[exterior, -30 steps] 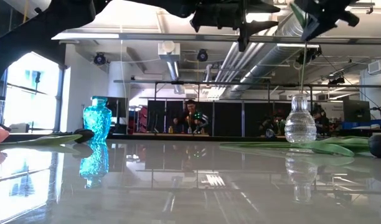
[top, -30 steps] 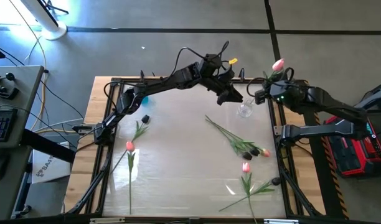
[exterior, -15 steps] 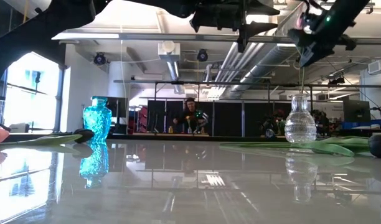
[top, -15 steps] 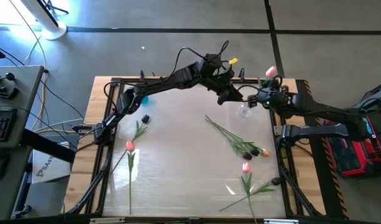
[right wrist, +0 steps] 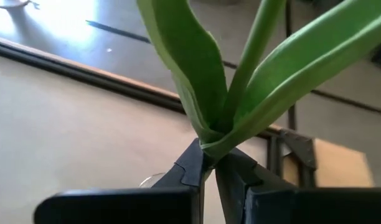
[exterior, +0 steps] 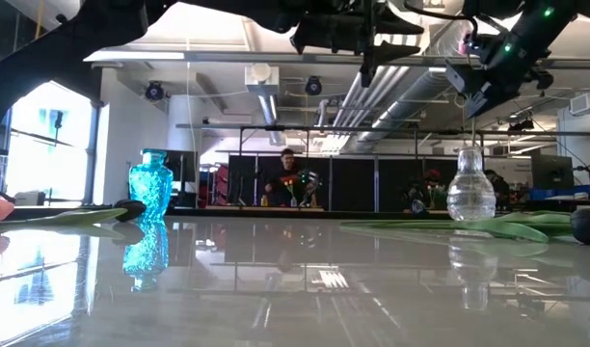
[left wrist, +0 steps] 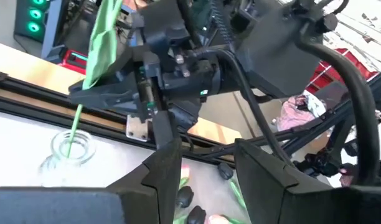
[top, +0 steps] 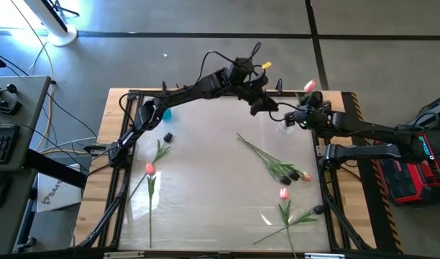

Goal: Sort flowers into vase by color
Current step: Put the pink flower into the transparent vase

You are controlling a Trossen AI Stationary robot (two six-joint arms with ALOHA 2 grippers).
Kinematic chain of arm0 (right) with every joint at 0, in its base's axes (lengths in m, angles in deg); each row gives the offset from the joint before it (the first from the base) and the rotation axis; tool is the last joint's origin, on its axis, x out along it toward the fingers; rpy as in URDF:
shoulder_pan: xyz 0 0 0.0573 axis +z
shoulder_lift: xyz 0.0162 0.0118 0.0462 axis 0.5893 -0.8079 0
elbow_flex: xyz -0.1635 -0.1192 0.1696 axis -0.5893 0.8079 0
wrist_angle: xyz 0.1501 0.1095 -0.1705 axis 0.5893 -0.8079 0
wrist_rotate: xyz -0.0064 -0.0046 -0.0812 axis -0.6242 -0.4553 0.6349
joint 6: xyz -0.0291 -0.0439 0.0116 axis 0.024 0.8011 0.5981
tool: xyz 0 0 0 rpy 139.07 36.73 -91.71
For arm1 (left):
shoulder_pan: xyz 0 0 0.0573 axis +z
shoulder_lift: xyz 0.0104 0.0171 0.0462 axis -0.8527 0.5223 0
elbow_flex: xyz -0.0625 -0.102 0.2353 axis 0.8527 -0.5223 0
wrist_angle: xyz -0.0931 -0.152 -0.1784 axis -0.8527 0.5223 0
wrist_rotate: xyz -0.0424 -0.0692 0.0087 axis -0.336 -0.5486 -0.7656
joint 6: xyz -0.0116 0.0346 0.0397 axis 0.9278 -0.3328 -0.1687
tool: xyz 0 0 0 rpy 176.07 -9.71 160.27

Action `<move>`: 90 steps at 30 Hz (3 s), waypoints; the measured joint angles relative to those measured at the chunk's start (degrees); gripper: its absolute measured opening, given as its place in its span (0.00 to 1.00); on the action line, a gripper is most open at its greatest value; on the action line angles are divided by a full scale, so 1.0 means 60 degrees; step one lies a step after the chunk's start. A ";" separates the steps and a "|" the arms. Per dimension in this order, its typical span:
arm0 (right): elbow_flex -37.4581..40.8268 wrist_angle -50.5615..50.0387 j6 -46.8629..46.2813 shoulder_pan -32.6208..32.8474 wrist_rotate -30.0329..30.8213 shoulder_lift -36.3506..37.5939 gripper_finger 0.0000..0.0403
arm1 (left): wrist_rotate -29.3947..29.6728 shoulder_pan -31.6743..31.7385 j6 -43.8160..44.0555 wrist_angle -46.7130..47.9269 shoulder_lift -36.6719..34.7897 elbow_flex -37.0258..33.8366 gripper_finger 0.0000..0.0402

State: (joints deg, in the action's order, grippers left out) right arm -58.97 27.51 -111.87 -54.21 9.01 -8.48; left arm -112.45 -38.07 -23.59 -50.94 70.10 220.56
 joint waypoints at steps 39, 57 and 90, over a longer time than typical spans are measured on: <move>0.0000 0.0109 -0.1883 -0.2132 -0.4150 0.0771 0.62 | 0.1324 -0.0349 -0.3845 0.3001 0.0000 -0.0034 0.34; -0.0004 0.0566 -0.3481 -0.1940 -0.7402 0.2862 0.60 | 0.3400 -0.1950 -0.7142 0.1644 0.0772 -0.1727 0.34; -0.0007 0.1075 -0.3867 -0.1473 -0.7551 0.3075 0.52 | 0.5531 -0.2232 -0.6758 0.1255 0.2381 -0.1708 0.34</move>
State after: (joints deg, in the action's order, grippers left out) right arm -59.01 33.96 -135.08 -63.05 -36.29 9.96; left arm -79.27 -51.46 -64.13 -43.42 84.38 210.31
